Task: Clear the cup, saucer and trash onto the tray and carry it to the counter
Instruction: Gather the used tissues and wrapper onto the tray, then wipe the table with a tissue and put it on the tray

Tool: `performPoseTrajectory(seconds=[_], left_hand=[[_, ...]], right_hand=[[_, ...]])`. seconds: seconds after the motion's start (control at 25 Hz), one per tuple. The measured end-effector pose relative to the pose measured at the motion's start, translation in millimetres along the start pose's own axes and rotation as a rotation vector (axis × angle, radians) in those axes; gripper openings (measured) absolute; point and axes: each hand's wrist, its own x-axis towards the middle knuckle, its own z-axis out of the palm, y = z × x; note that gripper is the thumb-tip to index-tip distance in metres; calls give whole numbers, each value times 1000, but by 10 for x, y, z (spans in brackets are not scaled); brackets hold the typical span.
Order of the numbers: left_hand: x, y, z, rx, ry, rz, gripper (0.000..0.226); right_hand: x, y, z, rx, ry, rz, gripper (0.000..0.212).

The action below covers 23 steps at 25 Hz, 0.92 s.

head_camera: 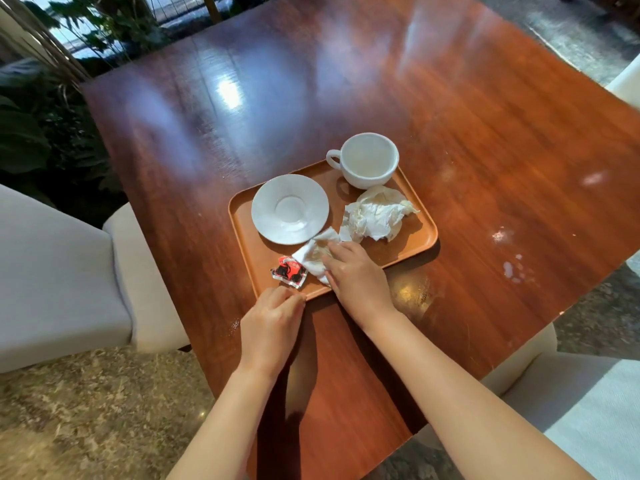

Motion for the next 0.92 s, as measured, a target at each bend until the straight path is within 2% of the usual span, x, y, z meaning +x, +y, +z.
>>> performPoseTrajectory(seconds=[0.16,0.28,0.36,0.48,0.6,0.68,0.76,0.84,0.92], left_hand=[[157,-194,5,42,25,16,10],[181,-248,23,48,20,44,10],[177,-201,30,46,30,30,8],[152,-66,7,39,77,-11,15],[82,222,33,1,126,31,30],[19,510,151,-55,65,127,35],[-50,755,329,-84,-84,206,39],[-105,872,489,-47,-213,208,44],[-146,886,581,12,-270,190,48]], right_hand=[[192,-54,38,-54,-7,-5,17],[260,-40,41,-45,-14,-3,27],[258,-9,-16,43,11,1,24],[127,21,-251,232,106,101,5],[-158,121,-590,349,319,216,11],[-374,333,-834,348,456,273,16],[-587,707,-1063,267,577,346,15],[-771,1169,-1261,130,668,442,15],[-910,1628,-1347,41,688,546,15]])
